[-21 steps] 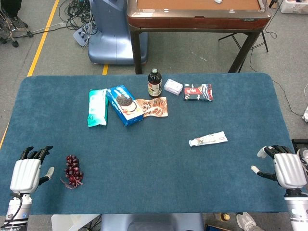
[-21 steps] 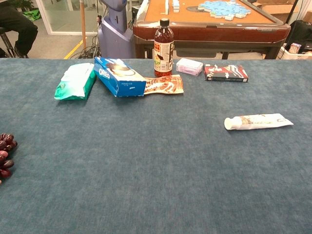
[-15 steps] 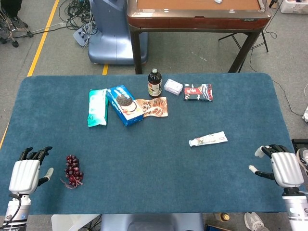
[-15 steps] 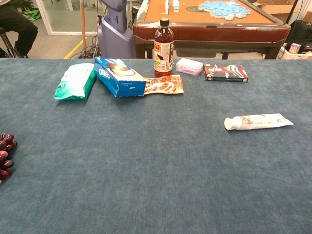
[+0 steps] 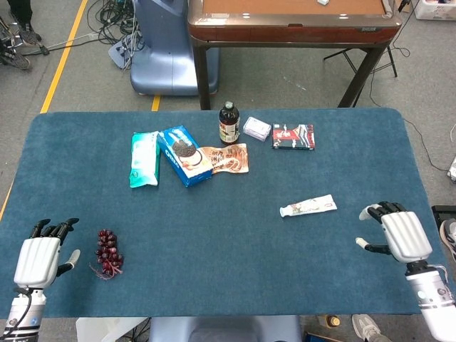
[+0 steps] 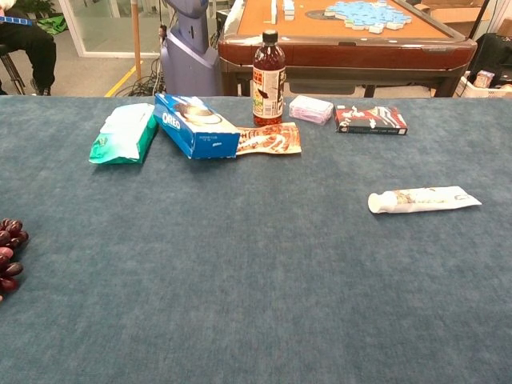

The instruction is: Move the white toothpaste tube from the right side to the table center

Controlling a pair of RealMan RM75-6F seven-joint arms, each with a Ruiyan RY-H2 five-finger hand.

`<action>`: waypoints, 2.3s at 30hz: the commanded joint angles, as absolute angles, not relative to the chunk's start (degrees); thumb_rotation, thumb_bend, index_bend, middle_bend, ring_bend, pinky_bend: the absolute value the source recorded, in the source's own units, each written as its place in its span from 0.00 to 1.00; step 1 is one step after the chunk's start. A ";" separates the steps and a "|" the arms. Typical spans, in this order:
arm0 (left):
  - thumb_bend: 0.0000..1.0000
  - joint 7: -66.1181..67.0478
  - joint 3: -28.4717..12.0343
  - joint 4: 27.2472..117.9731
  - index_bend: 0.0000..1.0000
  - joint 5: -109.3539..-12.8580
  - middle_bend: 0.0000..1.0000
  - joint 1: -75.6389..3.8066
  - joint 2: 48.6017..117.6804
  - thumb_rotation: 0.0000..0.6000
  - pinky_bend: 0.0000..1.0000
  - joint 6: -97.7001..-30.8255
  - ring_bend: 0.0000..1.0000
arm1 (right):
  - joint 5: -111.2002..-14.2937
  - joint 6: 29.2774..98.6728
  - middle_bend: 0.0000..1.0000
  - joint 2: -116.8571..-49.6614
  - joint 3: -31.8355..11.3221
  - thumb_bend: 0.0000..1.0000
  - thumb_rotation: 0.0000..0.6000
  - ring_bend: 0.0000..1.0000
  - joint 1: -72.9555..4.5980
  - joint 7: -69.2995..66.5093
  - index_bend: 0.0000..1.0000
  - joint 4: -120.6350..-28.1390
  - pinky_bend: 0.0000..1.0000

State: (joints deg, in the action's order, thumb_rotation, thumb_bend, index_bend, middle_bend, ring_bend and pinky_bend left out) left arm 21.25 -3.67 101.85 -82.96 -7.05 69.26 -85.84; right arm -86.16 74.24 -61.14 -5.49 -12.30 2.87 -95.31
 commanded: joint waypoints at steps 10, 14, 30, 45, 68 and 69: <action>0.25 21.25 -3.43 102.29 0.22 -82.33 0.36 -6.03 68.35 1.00 0.15 -86.77 0.36 | -84.18 56.62 0.41 -68.02 -8.56 0.17 1.00 0.29 -27.45 7.16 0.45 -85.14 0.33; 0.25 21.13 -3.37 102.19 0.22 -82.16 0.36 -5.77 68.26 1.00 0.15 -86.95 0.36 | -82.98 52.92 0.41 -71.52 -8.97 0.17 1.00 0.29 -30.89 8.11 0.45 -81.16 0.33; 0.25 20.67 -3.17 102.15 0.22 -81.74 0.36 -4.94 67.38 1.00 0.15 -87.36 0.36 | -80.30 45.59 0.41 -82.53 -7.42 0.21 1.00 0.29 -38.28 10.08 0.40 -68.83 0.33; 0.25 20.39 -3.21 101.70 0.22 -81.57 0.36 -4.84 67.54 1.00 0.14 -87.09 0.36 | -79.65 43.16 0.41 -86.47 -5.17 0.26 1.00 0.29 -40.18 8.44 0.40 -62.88 0.33; 0.25 20.42 -3.43 101.52 0.22 -81.63 0.36 -5.05 67.73 1.00 0.13 -86.73 0.36 | -80.44 41.97 0.56 -88.03 -3.12 0.56 1.00 0.40 -41.13 2.89 0.54 -58.27 0.33; 0.25 20.45 -3.46 101.54 0.22 -81.66 0.36 -5.12 67.71 1.00 0.13 -86.66 0.36 | -80.61 42.07 0.58 -87.91 -3.14 0.60 1.00 0.41 -41.22 2.48 0.56 -58.42 0.33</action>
State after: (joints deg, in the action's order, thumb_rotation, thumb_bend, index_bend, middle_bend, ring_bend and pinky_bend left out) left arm 20.44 -3.45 101.53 -81.66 -5.12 67.71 -86.66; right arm -80.44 41.99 -88.01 -3.16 -41.11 2.76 -58.33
